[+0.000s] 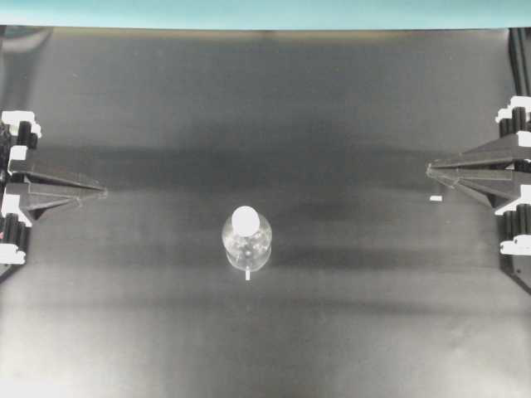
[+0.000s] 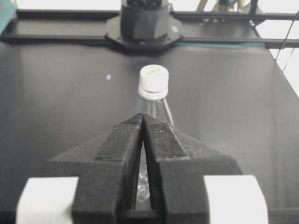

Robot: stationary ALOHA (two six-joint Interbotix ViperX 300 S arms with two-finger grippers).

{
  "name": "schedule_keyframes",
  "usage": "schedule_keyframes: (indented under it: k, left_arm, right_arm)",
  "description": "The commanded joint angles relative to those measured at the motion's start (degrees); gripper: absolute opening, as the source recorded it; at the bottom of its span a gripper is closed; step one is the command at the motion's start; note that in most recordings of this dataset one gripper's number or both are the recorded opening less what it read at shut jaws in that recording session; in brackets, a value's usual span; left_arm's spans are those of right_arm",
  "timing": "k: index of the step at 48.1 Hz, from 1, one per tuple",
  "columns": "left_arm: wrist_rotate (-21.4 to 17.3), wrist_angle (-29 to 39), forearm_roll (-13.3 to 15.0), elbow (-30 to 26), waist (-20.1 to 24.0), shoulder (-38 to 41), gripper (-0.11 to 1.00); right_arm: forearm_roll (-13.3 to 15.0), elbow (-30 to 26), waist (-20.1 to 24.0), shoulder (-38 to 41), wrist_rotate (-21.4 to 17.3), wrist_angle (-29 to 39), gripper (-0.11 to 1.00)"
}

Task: Open the bottle cap by holding the bottle with the left arm and twisting the cap with the right arm.
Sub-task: 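Move the left gripper to the clear bottle and close around its body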

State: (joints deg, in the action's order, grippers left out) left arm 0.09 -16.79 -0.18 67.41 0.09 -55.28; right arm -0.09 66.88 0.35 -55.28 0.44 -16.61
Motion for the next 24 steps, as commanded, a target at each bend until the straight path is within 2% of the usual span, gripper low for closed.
schedule_keyframes:
  k: [1, 5, 15, 21, 24]
  left_arm:
    - [0.18, -0.44, -2.37, -4.48, 0.35, 4.39, 0.14]
    - [-0.26, -0.44, -2.37, -7.47, 0.35, 8.61, 0.08]
    - [-0.53, -3.69, -2.37, -15.21, 0.26, 20.30, 0.09]
    - [-1.41, -7.65, -2.37, -18.90, 0.00, 26.02, 0.09]
    - [-1.93, -8.70, -2.37, -20.48, 0.00, 28.74, 0.14]
  right_arm:
    - [-0.44, -0.97, -1.14, 0.79, -0.88, -0.09, 0.03]
    - [-1.49, -2.46, -1.14, 1.23, -1.05, 2.99, 0.00]
    - [-1.67, -5.80, -1.58, 2.20, -1.23, 16.44, 0.00]
    - [-1.85, -5.80, -1.58, 2.02, -1.32, 18.46, 0.00]
    - [-1.85, -5.80, -1.58, 1.93, -1.32, 18.46, 0.00]
